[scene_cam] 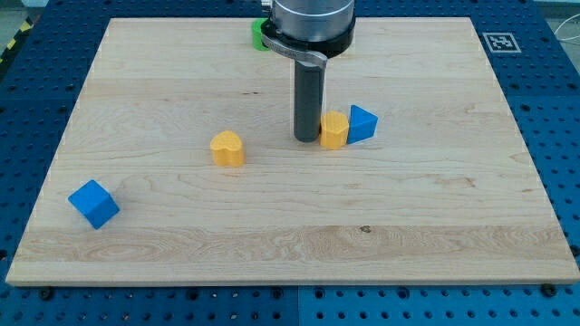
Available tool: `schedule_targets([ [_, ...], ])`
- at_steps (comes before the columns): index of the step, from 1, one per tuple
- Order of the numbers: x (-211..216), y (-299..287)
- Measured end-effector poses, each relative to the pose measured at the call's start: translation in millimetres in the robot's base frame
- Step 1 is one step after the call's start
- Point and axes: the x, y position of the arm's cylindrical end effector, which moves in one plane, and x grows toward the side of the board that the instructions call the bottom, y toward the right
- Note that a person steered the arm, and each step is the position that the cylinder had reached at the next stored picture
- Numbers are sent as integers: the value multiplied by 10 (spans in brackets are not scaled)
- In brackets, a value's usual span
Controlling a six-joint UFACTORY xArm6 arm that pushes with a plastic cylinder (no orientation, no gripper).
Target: Push the yellow heart slightly up
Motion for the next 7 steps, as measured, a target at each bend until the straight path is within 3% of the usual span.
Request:
schedule_targets([
  [3,11,6],
  [7,12,-732],
])
